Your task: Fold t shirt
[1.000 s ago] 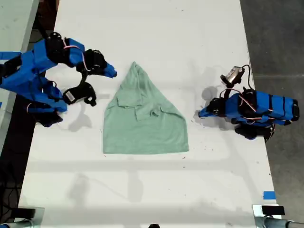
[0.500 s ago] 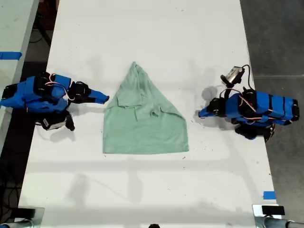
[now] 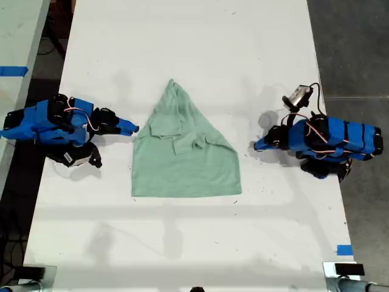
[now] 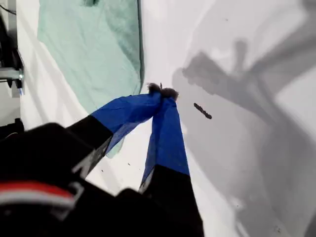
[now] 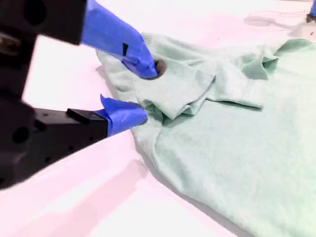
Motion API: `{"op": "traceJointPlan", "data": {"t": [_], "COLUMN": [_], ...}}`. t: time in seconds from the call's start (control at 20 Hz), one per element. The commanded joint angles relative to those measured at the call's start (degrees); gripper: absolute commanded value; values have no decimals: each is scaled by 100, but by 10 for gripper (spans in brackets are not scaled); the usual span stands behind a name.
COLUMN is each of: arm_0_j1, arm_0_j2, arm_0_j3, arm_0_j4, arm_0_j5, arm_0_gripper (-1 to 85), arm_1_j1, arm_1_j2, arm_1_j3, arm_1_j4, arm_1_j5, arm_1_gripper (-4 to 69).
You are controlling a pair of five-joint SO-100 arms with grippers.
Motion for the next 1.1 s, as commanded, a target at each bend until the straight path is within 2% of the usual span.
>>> {"op": "traceJointPlan", "data": {"t": [0.0,1.05], "arm_0_j1": [-343,-457], "arm_0_j2": [26,26], "arm_0_j3": [-53,-53], "arm_0_j4": [9,18], "arm_0_j5": [-53,-53], "arm_0_gripper": [120,120], "arm_1_j1": [-70,-79], "arm_1_j2": [97,97], "arm_1_j3": [316,316], "arm_1_j4": [-123,-105], "arm_1_j5": [-97,-70], "arm_1_gripper": [-4,-4]}}
